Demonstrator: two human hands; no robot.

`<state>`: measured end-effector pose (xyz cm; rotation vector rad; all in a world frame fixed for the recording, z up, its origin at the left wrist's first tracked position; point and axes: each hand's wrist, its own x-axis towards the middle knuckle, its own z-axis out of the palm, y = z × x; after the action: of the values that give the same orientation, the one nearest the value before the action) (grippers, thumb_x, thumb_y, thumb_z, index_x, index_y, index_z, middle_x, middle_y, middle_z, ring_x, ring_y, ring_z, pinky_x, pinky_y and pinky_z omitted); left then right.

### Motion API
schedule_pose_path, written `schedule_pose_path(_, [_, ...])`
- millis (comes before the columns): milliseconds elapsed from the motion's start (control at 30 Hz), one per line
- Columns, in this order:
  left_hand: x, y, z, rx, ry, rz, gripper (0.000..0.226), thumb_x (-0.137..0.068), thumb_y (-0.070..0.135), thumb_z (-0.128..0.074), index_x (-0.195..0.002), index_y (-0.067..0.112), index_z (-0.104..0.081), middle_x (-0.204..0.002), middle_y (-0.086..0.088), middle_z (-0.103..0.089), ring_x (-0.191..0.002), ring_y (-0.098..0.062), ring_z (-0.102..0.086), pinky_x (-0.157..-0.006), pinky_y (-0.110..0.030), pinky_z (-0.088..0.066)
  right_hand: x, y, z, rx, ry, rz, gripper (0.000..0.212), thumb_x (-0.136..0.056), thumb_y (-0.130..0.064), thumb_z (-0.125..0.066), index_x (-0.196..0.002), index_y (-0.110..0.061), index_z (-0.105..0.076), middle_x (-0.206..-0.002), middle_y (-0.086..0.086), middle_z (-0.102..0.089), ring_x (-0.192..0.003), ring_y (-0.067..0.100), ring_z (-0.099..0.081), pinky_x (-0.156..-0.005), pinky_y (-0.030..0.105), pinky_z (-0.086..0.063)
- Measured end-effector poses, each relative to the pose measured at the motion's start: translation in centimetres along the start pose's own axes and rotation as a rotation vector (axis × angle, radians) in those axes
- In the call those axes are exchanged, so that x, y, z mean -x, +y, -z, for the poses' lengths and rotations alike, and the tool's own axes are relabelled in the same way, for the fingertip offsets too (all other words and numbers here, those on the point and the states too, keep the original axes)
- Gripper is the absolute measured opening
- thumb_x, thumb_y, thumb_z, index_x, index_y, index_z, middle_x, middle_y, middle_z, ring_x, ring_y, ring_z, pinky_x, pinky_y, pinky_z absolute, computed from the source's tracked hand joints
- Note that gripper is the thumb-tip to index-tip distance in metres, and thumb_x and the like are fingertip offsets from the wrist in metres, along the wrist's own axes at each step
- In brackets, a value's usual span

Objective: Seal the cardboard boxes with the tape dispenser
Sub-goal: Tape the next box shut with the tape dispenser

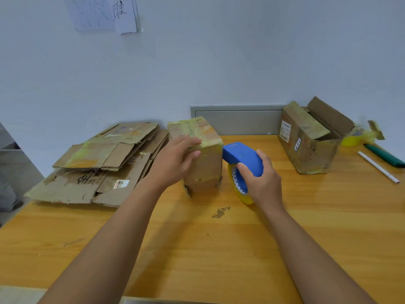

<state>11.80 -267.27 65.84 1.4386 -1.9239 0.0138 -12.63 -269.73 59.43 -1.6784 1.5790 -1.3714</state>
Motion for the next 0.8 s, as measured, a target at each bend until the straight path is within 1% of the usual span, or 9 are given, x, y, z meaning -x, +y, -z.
schedule_pose_path(67, [0.2, -0.1, -0.1, 0.019, -0.01, 0.007, 0.034, -0.098, 0.024, -0.06, -0.132, 0.022, -0.059, -0.137, 0.0, -0.056, -0.134, -0.013, -0.043, -0.105, -0.034, -0.04, 0.0, 0.0, 0.0, 0.004, -0.002, 0.004, 0.073, -0.087, -0.057, -0.064, -0.149, -0.026, -0.041, -0.139, 0.001, -0.053, -0.12, 0.025, -0.053, -0.094, 0.046, -0.052])
schedule_pose_path(100, [0.3, -0.2, -0.1, 0.021, 0.009, 0.022, 0.035, -0.097, 0.024, -0.061, -0.132, 0.021, -0.058, -0.135, 0.0, -0.057, -0.128, -0.012, -0.047, -0.103, -0.034, -0.043, 0.0, 0.0, 0.0, 0.008, -0.001, 0.007, 0.073, -0.087, -0.057, -0.064, -0.149, -0.026, -0.041, -0.139, 0.001, -0.053, -0.12, 0.025, -0.053, -0.094, 0.045, -0.052])
schedule_pose_path(167, [0.2, 0.0, -0.4, 0.007, 0.067, 0.06, 0.037, -0.096, 0.027, -0.063, -0.131, 0.02, -0.056, -0.129, 0.001, -0.061, -0.113, -0.011, -0.054, -0.091, -0.032, -0.047, 0.0, 0.0, -0.1, 0.011, 0.004, 0.007, 0.073, -0.087, -0.057, -0.064, -0.149, -0.026, -0.041, -0.14, 0.001, -0.053, -0.121, 0.025, -0.053, -0.094, 0.044, -0.051])
schedule_pose_path(267, [-0.2, 0.3, -0.9, -0.02, 0.175, 0.07, 0.034, -0.095, 0.029, -0.064, -0.126, 0.016, -0.06, -0.121, 0.0, -0.065, -0.105, -0.016, -0.059, -0.081, -0.025, -0.041, 0.0, 0.0, -0.1, 0.007, 0.003, 0.0, 0.073, -0.087, -0.057, -0.065, -0.149, -0.026, -0.041, -0.139, 0.002, -0.053, -0.12, 0.025, -0.053, -0.094, 0.045, -0.051])
schedule_pose_path(400, [-1.2, 0.6, -1.4, 0.011, 0.266, 0.082, 0.032, -0.093, 0.028, -0.068, -0.121, 0.012, -0.064, -0.117, -0.004, -0.067, -0.11, -0.019, -0.057, -0.091, -0.031, -0.046, 0.0, 0.1, -0.1, 0.013, 0.006, 0.003, 0.073, -0.087, -0.057, -0.065, -0.149, -0.027, -0.041, -0.139, 0.001, -0.053, -0.12, 0.025, -0.054, -0.094, 0.046, -0.052])
schedule_pose_path(533, [-0.8, 0.3, -1.9, 0.019, 0.204, 0.029, 0.026, -0.093, 0.025, -0.068, -0.117, 0.016, -0.067, -0.124, 0.001, -0.063, -0.128, -0.02, -0.045, -0.107, -0.035, -0.035, 0.0, 0.3, -0.2, 0.003, 0.014, -0.002, 0.073, -0.086, -0.058, -0.065, -0.148, -0.027, -0.041, -0.138, 0.001, -0.054, -0.121, 0.024, -0.053, -0.095, 0.045, -0.051])
schedule_pose_path(700, [0.5, -1.5, -0.4, 0.184, -0.011, 0.04, 0.042, -0.098, 0.035, -0.055, -0.139, 0.028, -0.056, -0.147, 0.013, -0.046, -0.144, -0.005, -0.027, -0.115, -0.024, -0.019, -0.2, 0.4, -0.6, -0.004, 0.052, -0.025, 0.072, -0.089, -0.058, -0.064, -0.149, -0.027, -0.039, -0.138, 0.001, -0.054, -0.122, 0.025, -0.052, -0.094, 0.04, -0.047])
schedule_pose_path(733, [0.4, -1.9, 0.1, 0.21, -0.046, 0.052, 0.044, -0.098, 0.037, -0.054, -0.141, 0.03, -0.053, -0.148, 0.014, -0.045, -0.144, -0.002, -0.028, -0.115, -0.024, -0.022, -0.3, 0.4, -0.6, -0.007, 0.056, -0.032, 0.072, -0.089, -0.058, -0.063, -0.149, -0.026, -0.039, -0.138, 0.001, -0.053, -0.122, 0.025, -0.051, -0.094, 0.039, -0.047])
schedule_pose_path(800, [0.2, -2.4, 0.9, 0.242, -0.064, 0.089, 0.043, -0.097, 0.037, -0.059, -0.14, 0.032, -0.053, -0.144, 0.015, -0.05, -0.133, 0.002, -0.043, -0.108, -0.027, -0.042, -0.6, 0.2, -0.7, -0.006, 0.056, -0.048, 0.072, -0.09, -0.057, -0.063, -0.149, -0.026, -0.039, -0.139, 0.003, -0.053, -0.123, 0.026, -0.051, -0.095, 0.04, -0.046])
